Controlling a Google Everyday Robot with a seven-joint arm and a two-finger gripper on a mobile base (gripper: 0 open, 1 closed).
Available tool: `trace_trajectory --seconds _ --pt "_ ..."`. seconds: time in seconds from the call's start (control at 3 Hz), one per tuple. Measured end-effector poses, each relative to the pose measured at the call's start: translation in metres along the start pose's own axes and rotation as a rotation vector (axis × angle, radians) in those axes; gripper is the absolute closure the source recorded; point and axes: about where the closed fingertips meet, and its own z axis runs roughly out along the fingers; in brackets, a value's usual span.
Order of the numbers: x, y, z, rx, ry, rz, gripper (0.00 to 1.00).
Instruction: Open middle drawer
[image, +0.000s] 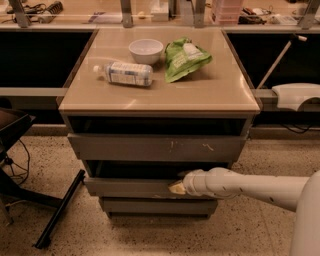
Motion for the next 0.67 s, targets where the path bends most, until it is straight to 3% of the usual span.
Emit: trace_trajectory --seconds 0.33,0.67 --pt "0.0096 0.0086 -0.0111 0.008 -0.013 0.014 1.00" --pt "0.0078 0.0091 -0.0143 0.008 -0.013 0.014 1.00"
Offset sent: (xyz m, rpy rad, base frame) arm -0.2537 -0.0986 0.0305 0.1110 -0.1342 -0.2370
